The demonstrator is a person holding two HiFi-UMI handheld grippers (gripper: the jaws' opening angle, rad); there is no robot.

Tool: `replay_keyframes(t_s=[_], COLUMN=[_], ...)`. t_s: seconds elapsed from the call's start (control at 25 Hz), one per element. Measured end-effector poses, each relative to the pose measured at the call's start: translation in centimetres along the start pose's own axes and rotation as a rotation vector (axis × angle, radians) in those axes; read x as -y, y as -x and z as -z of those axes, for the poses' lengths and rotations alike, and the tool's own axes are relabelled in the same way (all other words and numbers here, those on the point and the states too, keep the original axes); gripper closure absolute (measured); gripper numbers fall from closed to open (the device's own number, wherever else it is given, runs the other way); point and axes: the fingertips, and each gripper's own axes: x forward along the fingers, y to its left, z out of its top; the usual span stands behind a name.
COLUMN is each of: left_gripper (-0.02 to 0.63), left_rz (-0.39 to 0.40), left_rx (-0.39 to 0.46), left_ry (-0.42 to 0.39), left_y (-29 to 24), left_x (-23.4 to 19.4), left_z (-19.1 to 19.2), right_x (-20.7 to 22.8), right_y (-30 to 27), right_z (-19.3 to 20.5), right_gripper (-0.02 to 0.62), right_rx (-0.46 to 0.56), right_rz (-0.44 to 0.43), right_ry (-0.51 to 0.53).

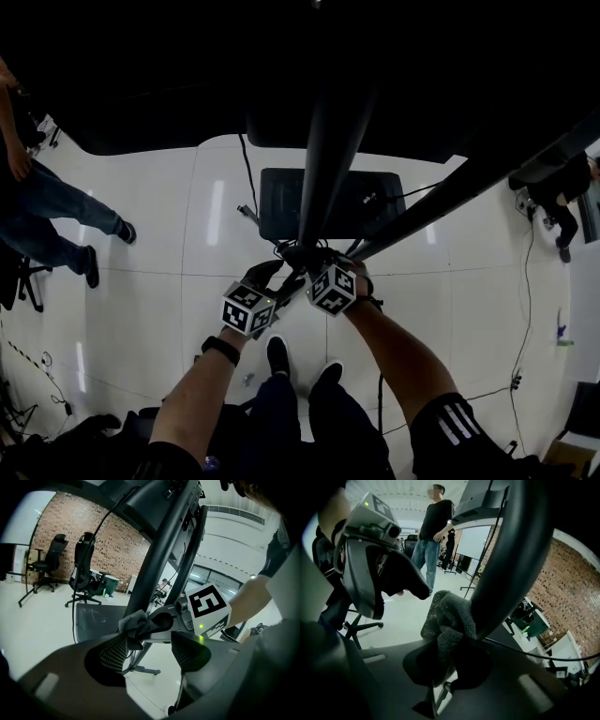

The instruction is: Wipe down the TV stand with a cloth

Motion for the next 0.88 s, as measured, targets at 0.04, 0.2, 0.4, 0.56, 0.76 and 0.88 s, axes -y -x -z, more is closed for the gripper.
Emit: replay_keyframes(t_s=[0.04, 0.2, 0.4, 0.56, 0.76, 0.88], left_gripper=[0.29, 0.29, 0.291, 0.288, 0.285, 0.285], left_rz=[-0.006, -0.038, -0.042, -0.049, -0.048, -0.05], left_rx=[-0.008, -0.016, -0.015, 0.004, 0.069, 0.117], left_ry=[0.003, 0.04, 0.046, 0.04, -0.009, -0.061], left_y=[-0.1, -0.3, -0.3, 0.7, 2.1, 3.4], left_x=[-0.2, -0.7, -0.2, 0.6, 4.2, 7.4], left_z=[0.6, 2.3, 3.0, 2.2, -1.9, -5.0], right_x=[-0.2, -0.9, -1.1, -1.4, -0.5, 0.4], right_y=[-0.5, -2.5, -2.9, -0.4, 6.1, 11.0], right_z=[0.4, 1.8, 2.9, 1.8, -0.9, -3.1], right_gripper=[0.568, 0.568, 0.566, 0.566, 0.566, 0.566], right_rx=[-0.011, -0.047, -0.037, 0.027, 0.15, 0.216], right_rz=[-0.003, -0.022, -0.045, -0.045, -0.018, -0.005], right_ry=[0.005, 0.013, -0.104, -0.133, -0.165, -0.14])
